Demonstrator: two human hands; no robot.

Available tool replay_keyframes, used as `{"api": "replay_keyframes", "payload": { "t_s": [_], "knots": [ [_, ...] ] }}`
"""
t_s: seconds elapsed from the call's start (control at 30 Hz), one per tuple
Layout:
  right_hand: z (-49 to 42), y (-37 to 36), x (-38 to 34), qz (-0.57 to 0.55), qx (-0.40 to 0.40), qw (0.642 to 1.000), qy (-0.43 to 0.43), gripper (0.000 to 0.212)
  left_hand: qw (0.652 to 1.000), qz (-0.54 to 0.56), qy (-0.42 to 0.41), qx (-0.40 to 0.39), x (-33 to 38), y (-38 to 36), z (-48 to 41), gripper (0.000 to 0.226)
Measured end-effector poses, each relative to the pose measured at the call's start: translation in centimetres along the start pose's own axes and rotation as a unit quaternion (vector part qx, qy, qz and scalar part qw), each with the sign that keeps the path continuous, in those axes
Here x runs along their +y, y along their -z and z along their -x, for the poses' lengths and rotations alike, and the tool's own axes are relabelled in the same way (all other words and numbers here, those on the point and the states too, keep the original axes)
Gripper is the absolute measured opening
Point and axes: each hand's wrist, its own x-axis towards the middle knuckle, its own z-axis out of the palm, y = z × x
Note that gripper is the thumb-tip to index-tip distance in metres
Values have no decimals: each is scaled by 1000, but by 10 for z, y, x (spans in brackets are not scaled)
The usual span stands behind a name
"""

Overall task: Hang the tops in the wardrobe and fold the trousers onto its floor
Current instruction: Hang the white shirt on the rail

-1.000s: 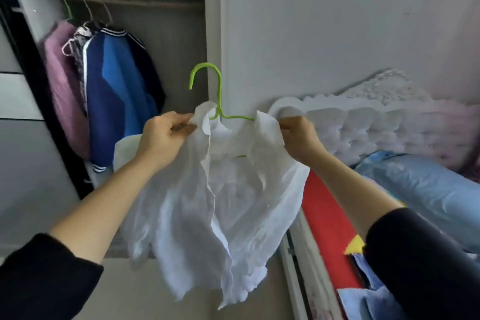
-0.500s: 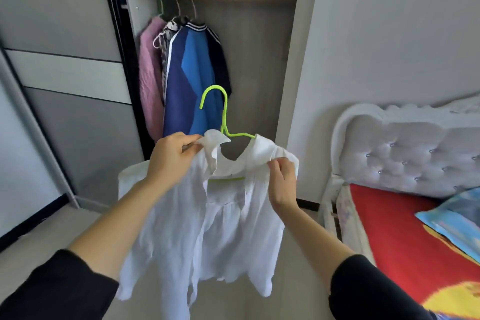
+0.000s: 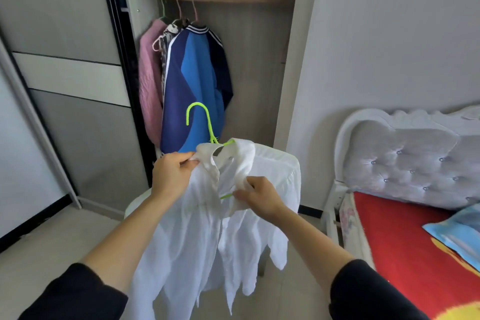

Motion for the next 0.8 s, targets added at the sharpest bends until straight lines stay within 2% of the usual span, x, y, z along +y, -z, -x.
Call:
{"api": "replay_keyframes", "payload": {
  "t_s": [0.07, 0.13, 0.2, 0.23, 0.27, 0.33, 0.37, 0.4, 0.5, 0.63, 0.73, 0.8],
  "knots": [
    [-2, 18, 12, 49, -31, 998, -20, 40, 1000, 16, -2, -2, 5, -10, -2, 7],
    [-7, 40, 16, 133, -102, 986, -16, 48, 999, 17, -26, -14, 13, -20, -4, 8],
    [-16, 62, 12, 206, -138, 969, 3, 33, 998, 14, -53, -19, 21, -31, -9, 17],
    [-23, 74, 11, 203, -106, 973, 19, 21, 998, 16, -64, -18, 25, -36, -12, 18],
    [-31, 88, 9, 168, -40, 984, 32, 11, 997, 19, -74, -17, 28, -39, -16, 18],
    [-46, 115, 5, 121, 131, 982, 62, 9, 995, 35, -97, -16, 33, -44, -24, 18],
    [-55, 126, 2, 151, 176, 969, 87, 13, 993, 45, -106, -17, 34, -46, -29, 18],
    [-64, 132, -1, 202, 172, 958, 111, 19, 992, 54, -113, -18, 36, -48, -35, 19],
    [-92, 124, -14, 309, 55, 937, 153, 27, 989, 64, -132, -16, 38, -59, -53, 22],
    [-125, 112, -24, 261, 31, 949, 175, 23, 987, 87, -132, -15, 29, -71, -74, 25],
    [-157, 115, -20, 273, 25, 947, 168, 24, 982, 166, -87, 10, 16, -70, -98, 31],
    [-181, 115, -14, 251, 50, 956, 147, 22, 976, 199, -68, -62, 6, -69, -120, 41]
  ]
}}
